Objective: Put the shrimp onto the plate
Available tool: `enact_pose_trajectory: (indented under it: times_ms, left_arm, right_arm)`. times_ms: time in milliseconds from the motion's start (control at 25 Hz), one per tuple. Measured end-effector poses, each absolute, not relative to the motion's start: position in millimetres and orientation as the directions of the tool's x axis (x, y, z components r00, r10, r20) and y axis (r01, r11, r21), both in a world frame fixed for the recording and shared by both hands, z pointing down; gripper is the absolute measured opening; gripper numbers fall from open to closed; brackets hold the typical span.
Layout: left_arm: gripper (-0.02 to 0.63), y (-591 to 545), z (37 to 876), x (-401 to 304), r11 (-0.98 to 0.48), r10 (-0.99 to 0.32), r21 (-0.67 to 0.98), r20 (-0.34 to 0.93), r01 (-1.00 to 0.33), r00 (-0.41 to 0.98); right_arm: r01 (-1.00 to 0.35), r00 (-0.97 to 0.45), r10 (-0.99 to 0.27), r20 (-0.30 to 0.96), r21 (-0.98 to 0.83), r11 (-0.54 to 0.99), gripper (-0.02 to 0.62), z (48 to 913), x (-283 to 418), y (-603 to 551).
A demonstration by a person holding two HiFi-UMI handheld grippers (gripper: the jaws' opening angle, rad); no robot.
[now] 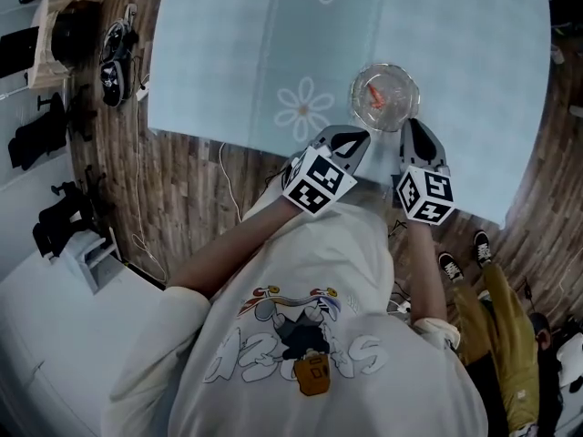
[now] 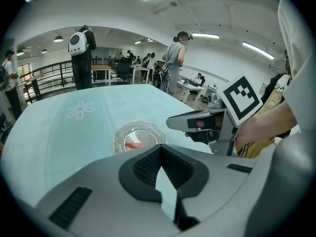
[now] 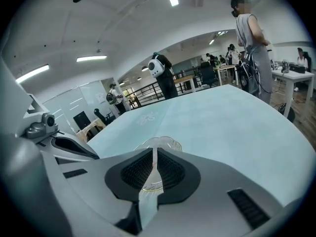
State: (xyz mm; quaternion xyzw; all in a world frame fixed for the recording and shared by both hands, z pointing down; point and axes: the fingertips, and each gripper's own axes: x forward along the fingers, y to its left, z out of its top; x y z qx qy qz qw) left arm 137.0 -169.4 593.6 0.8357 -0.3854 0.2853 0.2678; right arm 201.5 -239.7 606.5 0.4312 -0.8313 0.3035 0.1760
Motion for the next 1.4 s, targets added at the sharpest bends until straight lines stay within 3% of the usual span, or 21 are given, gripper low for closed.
enact_pose_trajectory:
  times_ms: [360, 840, 1400]
  left_arm:
    - [0.003, -147.3, 572.0, 122.3, -0.618, -0.498, 0.21, 0.641, -0.757, 0.584]
    - [0.003, -88.3, 494.4, 63.7, -0.683, -0.532, 0.249, 0.474, -0.687, 0.701]
    - [0.003, -15.7, 399.0, -3.0, -0.789, -0.528, 0.172, 0.301, -0.589, 0.795]
  right_arm:
    - [-0.849, -0.528, -0.677, 0.512, -0.332, 0.411, 0.048, 575.8, 185.4, -200.2]
    - [-0.882, -0.468, -0.783, 0.408, -0.271, 0.386, 0.046, 489.5, 123.9, -123.3]
    - [-0.886, -0.443, -0.877, 0.186, -0.238, 0.397, 0.046, 371.0, 60.7, -34.1]
